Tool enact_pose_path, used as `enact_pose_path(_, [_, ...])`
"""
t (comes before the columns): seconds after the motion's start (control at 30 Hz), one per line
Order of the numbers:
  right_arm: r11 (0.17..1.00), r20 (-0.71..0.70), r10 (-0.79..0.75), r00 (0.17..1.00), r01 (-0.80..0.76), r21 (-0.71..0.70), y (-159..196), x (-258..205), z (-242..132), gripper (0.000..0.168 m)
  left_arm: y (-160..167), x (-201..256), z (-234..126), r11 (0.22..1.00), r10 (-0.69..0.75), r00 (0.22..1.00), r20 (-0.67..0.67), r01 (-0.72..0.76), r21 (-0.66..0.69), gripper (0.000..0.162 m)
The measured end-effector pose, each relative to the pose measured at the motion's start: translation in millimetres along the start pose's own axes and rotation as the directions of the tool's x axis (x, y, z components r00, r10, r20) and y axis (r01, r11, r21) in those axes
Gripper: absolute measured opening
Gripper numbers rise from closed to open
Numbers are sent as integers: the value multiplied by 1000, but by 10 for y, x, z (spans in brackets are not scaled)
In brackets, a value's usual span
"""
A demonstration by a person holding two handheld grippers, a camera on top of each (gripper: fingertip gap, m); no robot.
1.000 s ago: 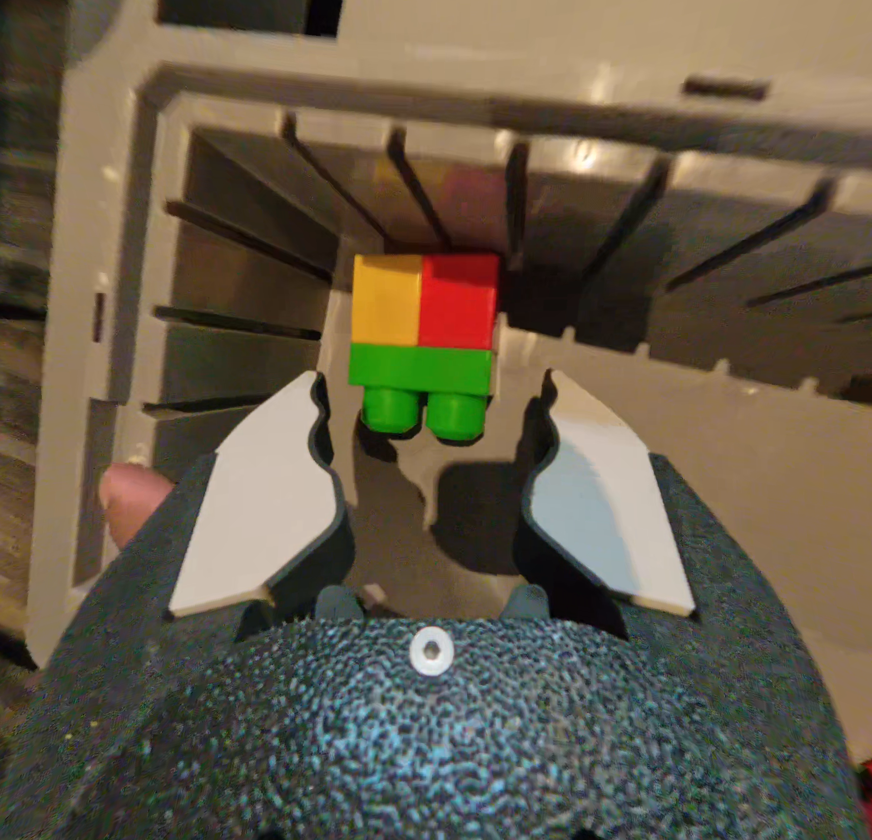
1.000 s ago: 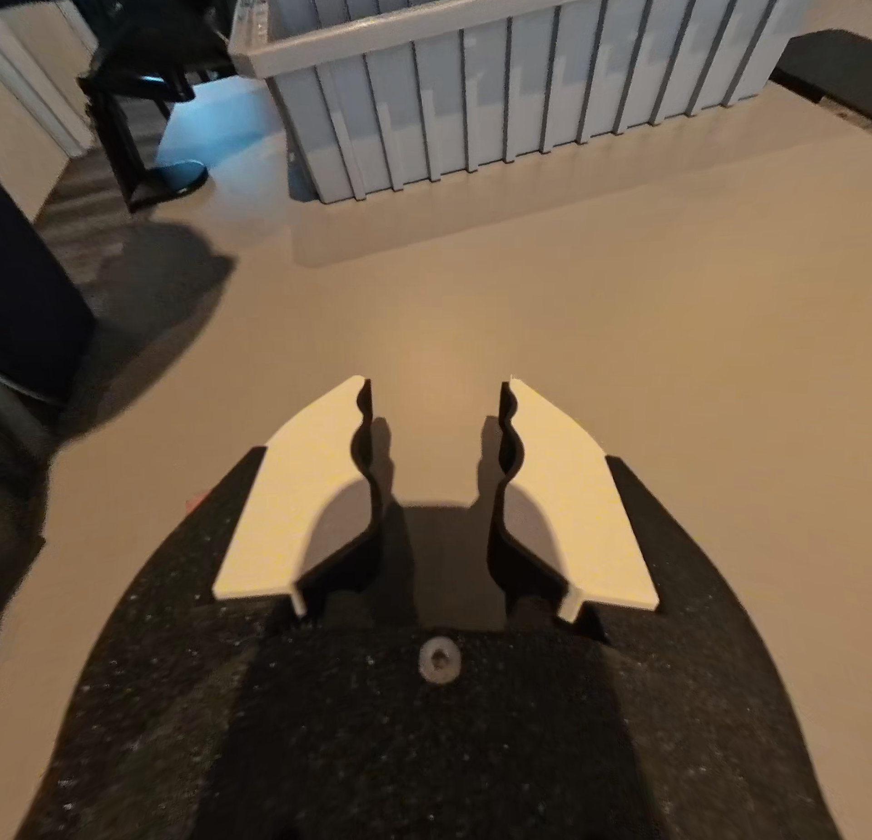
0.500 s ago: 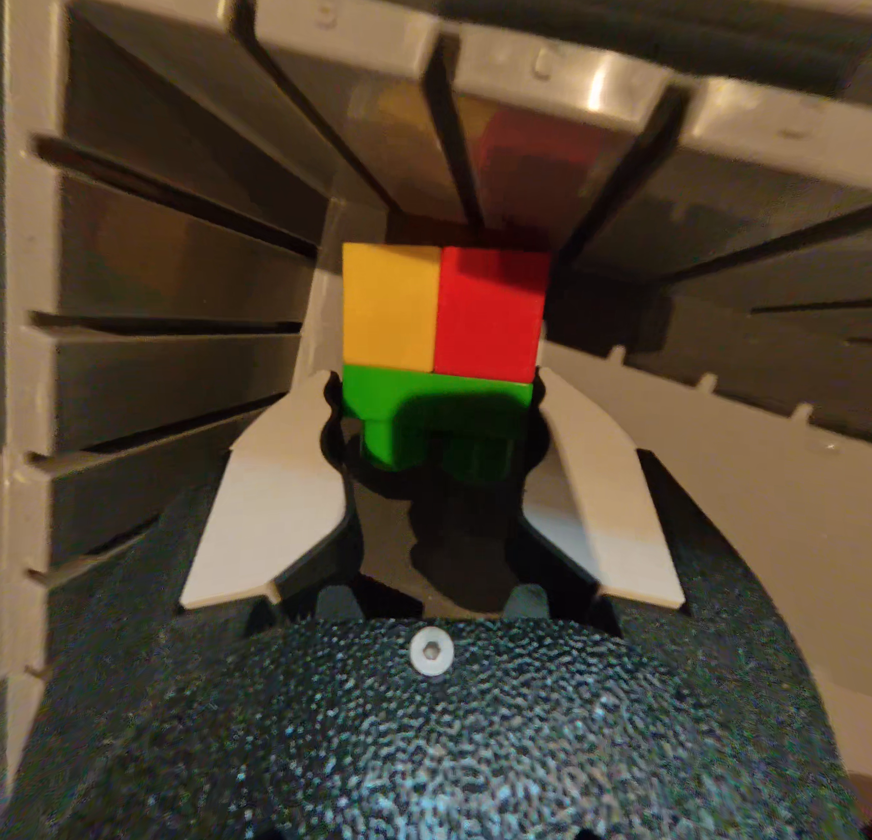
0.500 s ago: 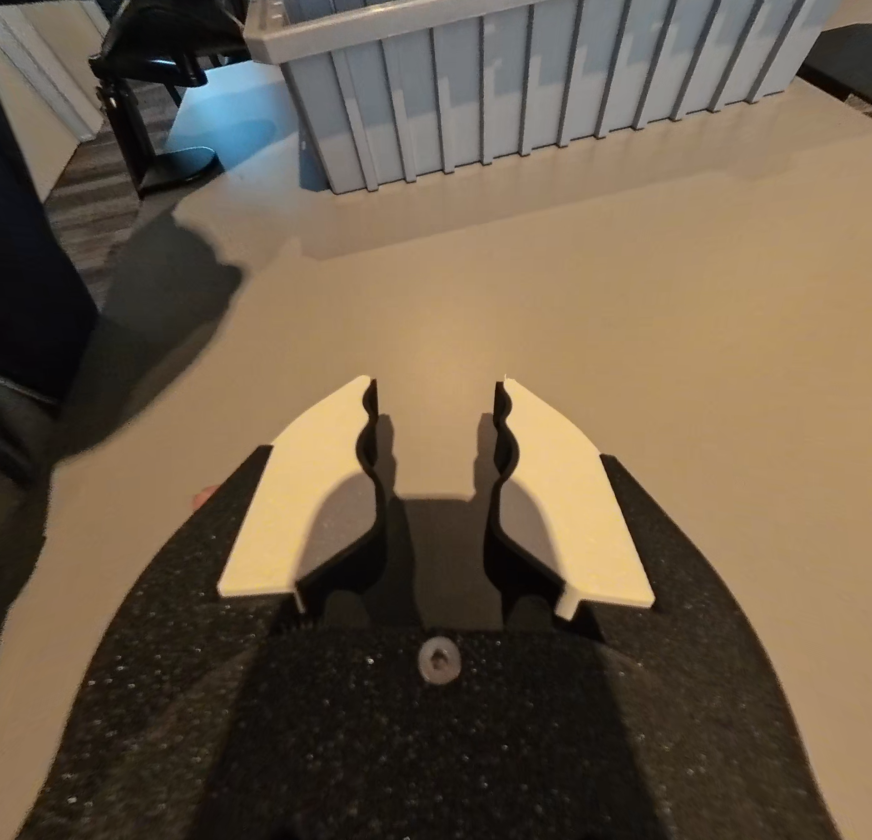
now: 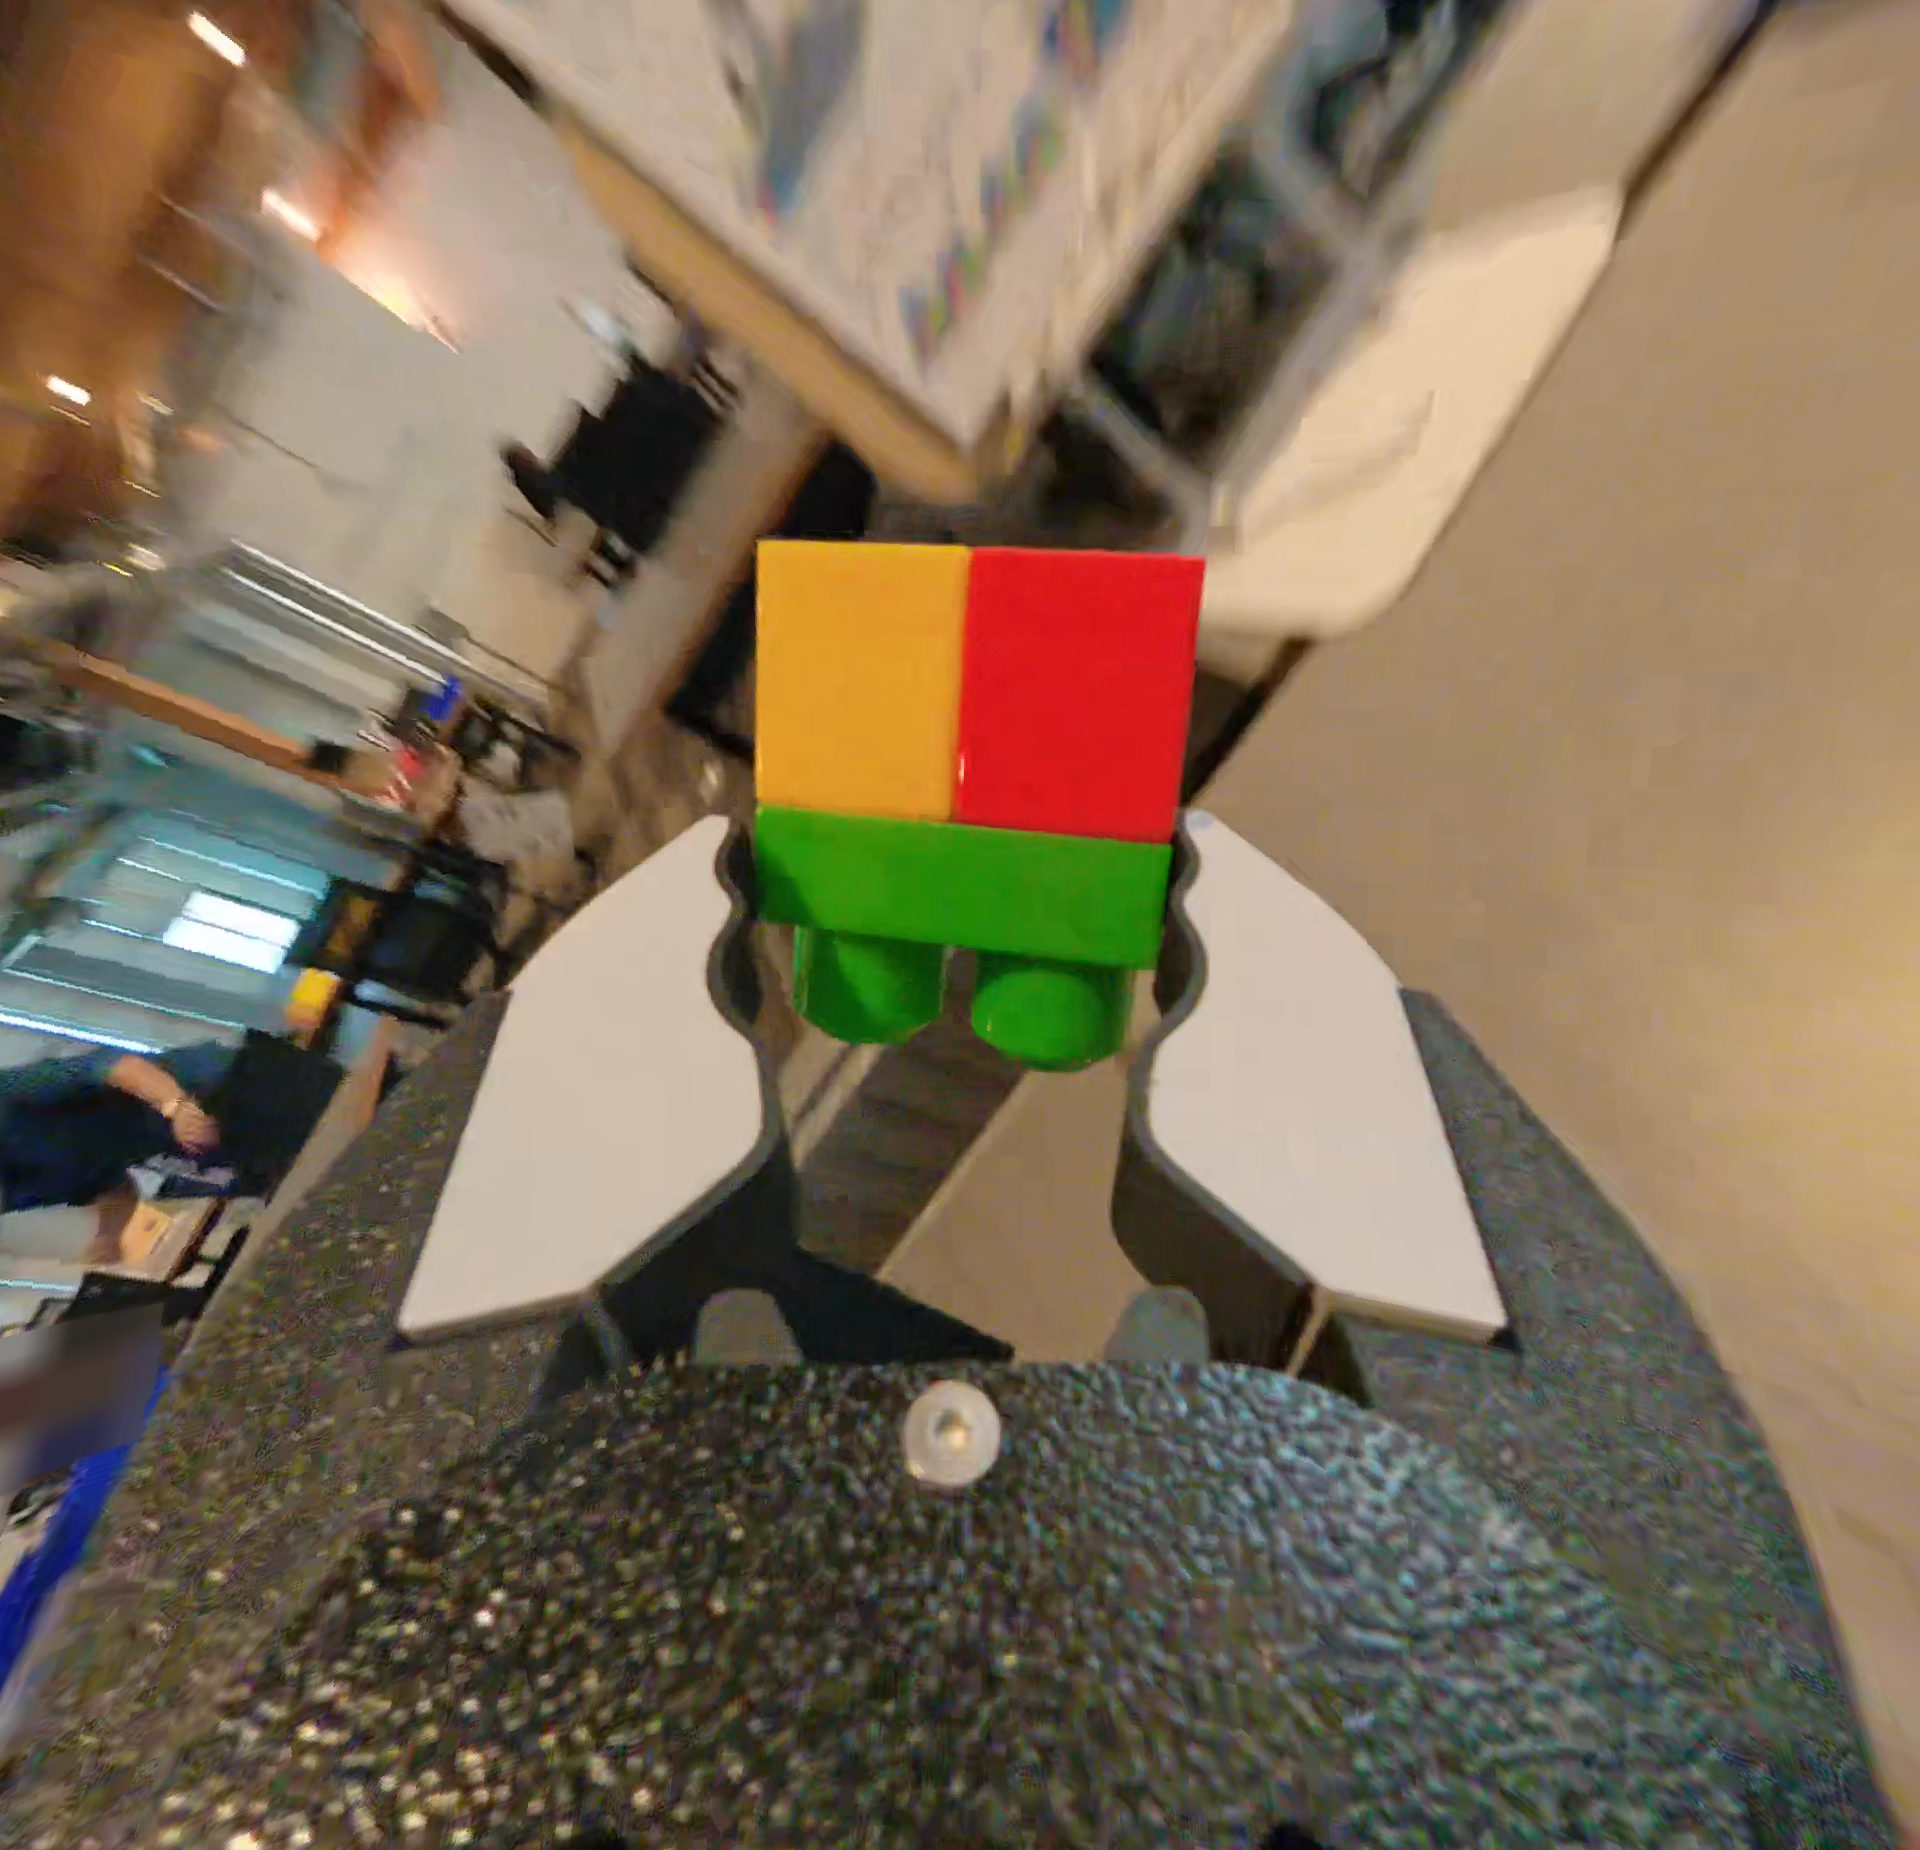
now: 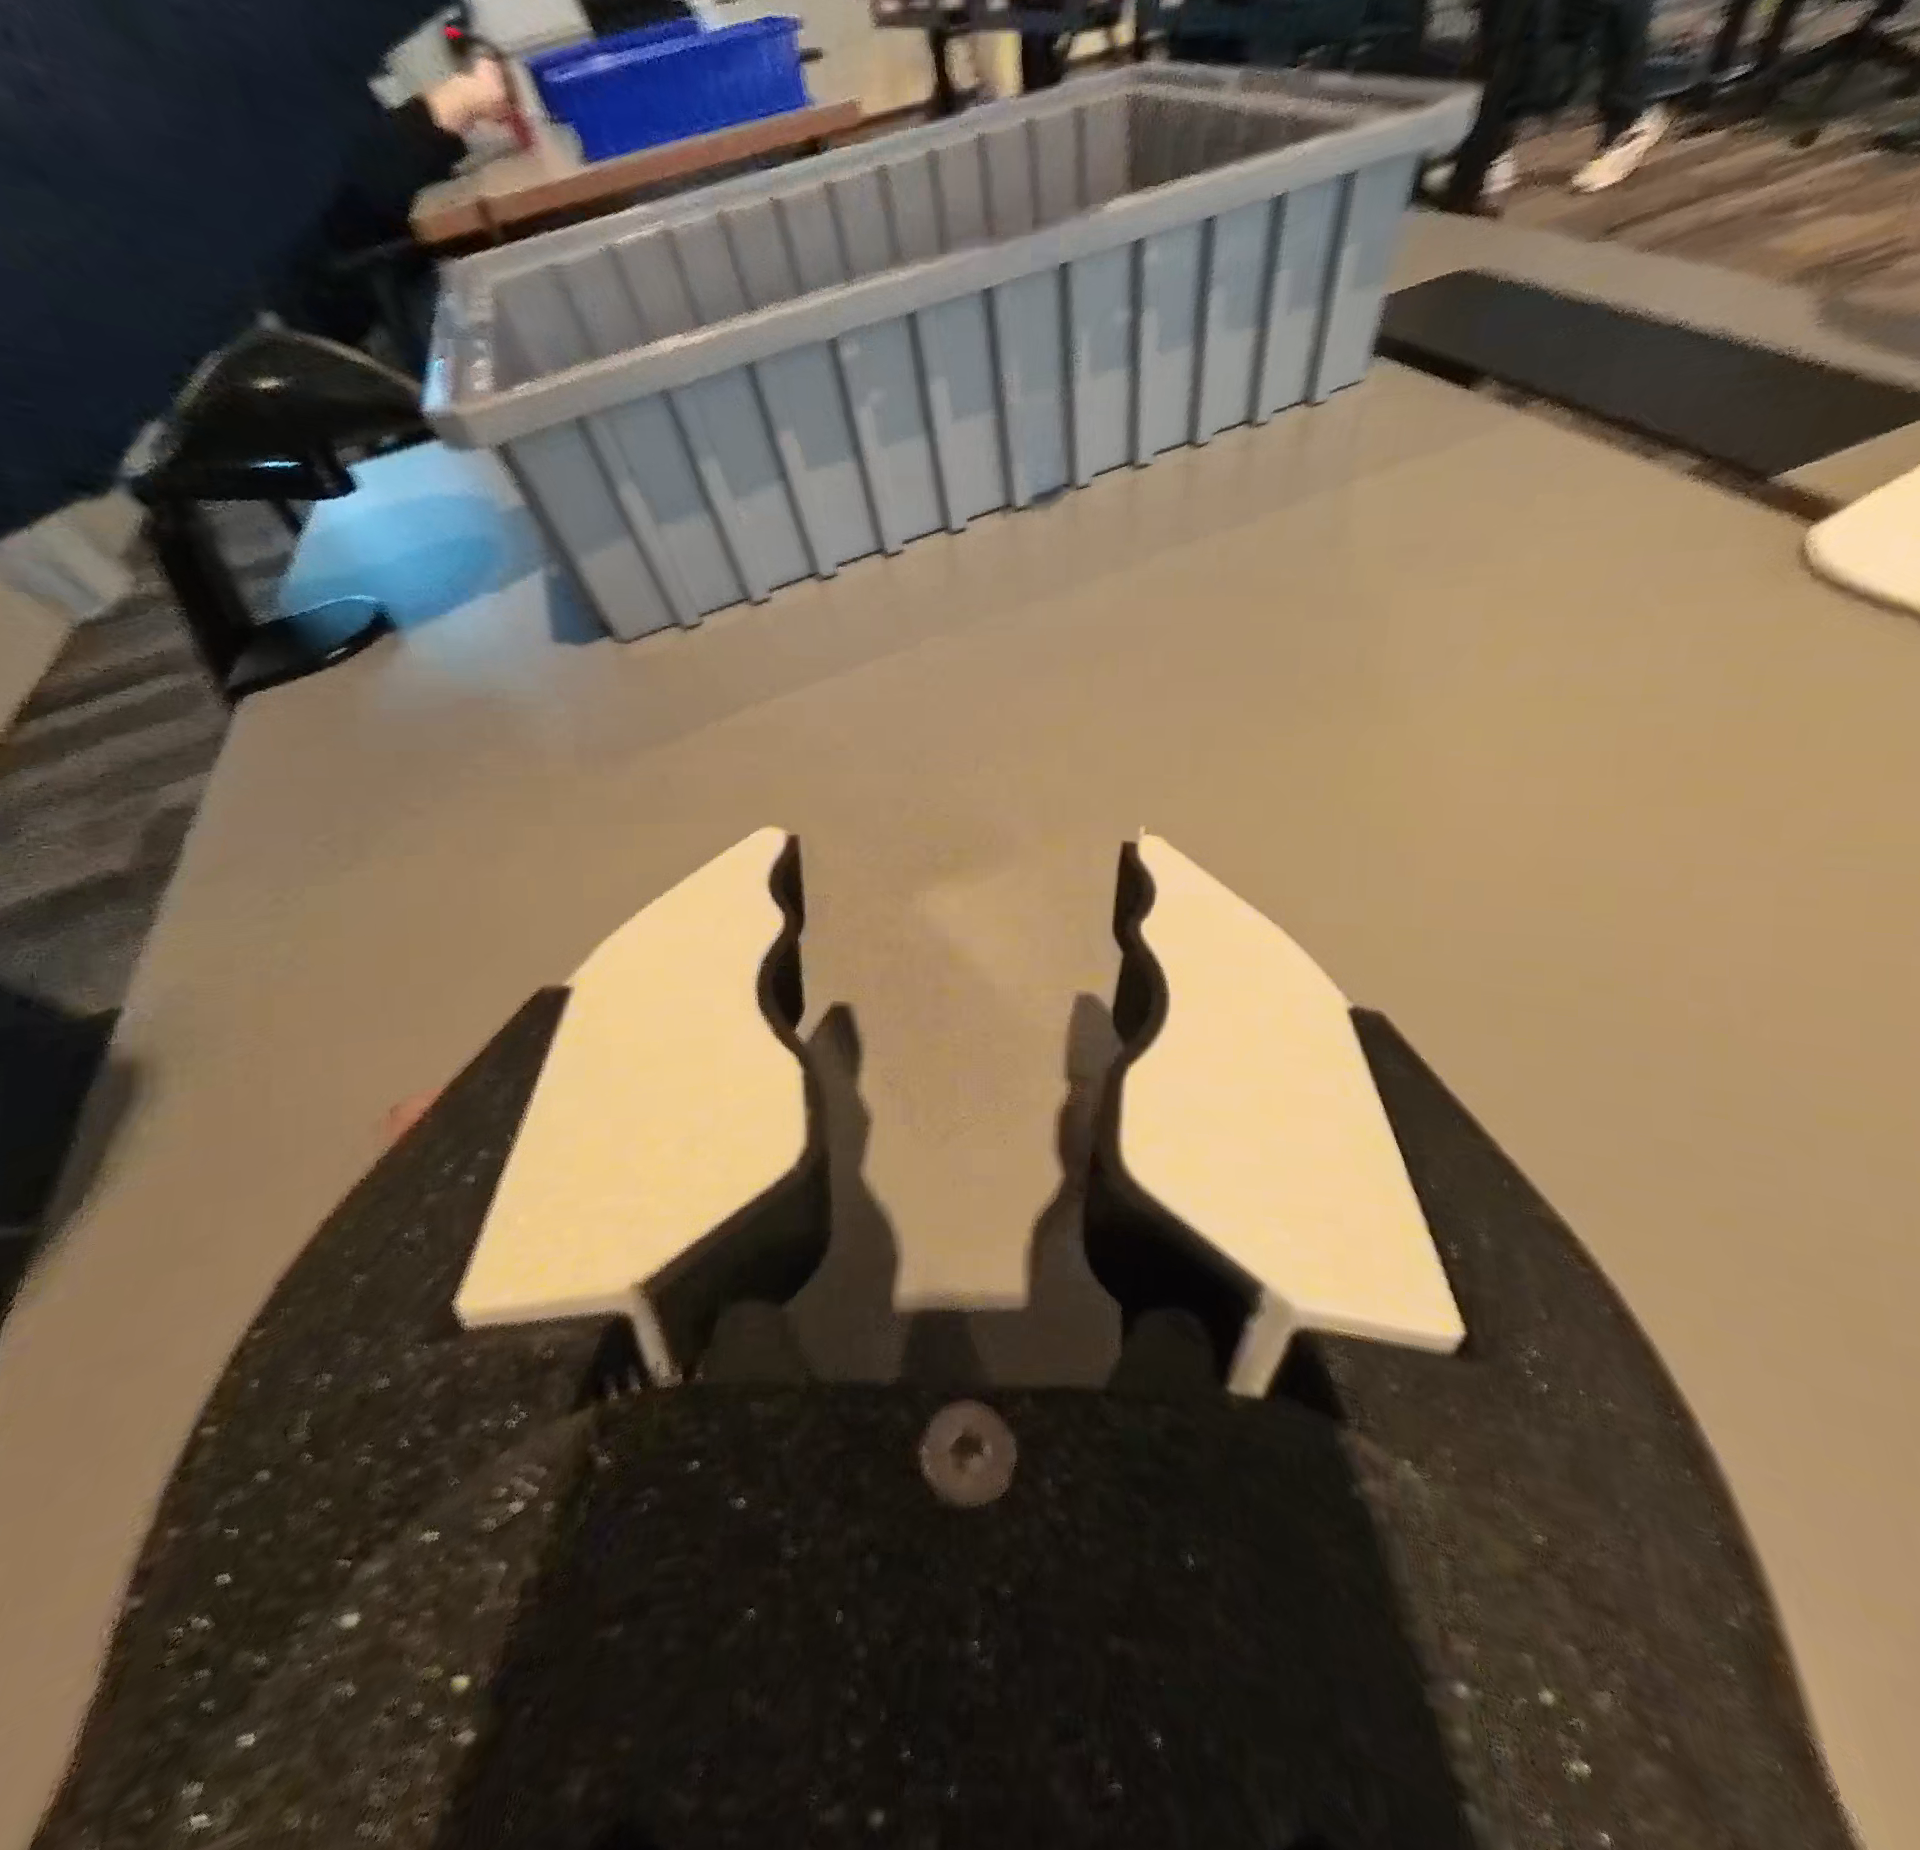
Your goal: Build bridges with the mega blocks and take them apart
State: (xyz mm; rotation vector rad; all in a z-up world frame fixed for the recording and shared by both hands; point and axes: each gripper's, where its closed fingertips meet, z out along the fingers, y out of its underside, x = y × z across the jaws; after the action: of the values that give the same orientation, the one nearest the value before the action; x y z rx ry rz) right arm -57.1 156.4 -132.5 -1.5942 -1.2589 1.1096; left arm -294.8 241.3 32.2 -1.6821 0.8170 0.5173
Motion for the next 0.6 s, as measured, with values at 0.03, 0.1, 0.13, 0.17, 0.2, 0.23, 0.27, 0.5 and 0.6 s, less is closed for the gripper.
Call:
enact_pose_path(0.03, [1000,-41,-14,999,15,14,-70,53,-40,60,-319,148,-81,996,-44,998,43,40,83,74])
enact_pose_path(0.1, [996,-111,-37,993,46,81,-287,149,-165,64,-780,534,-138,972,-123,987,108,97,216,74])
enact_pose_path(0.13, [991,-128,-35,991,52,125,-409,181,-238,66,-919,740,-112,959,-146,978,147,104,262,74])
enact_pose_path(0.17, [985,-133,-27,991,49,167,-521,209,-309,68,-996,942,-47,950,-165,968,191,104,294,74])
enact_pose_path(0.2, [979,-130,-17,991,44,201,-615,236,-372,69,-1021,1169,62,946,-173,962,209,103,308,74])
enact_pose_path(0.23, [973,-129,-10,992,39,225,-683,274,-428,71,-1021,1399,185,943,-170,961,217,94,319,74])
enact_pose_path(0.27, [970,-130,-5,992,36,241,-722,324,-471,75,-1017,1617,301,940,-149,964,220,69,335,74])
enact_pose_path(0.5, [959,-47,165,985,-149,243,-365,609,-470,90,-966,2553,589,919,144,984,104,-172,354,74])
enact_pose_path(0.6, [962,-16,201,980,-194,194,-229,639,-405,90,-983,2702,549,897,173,984,37,-173,408,74])
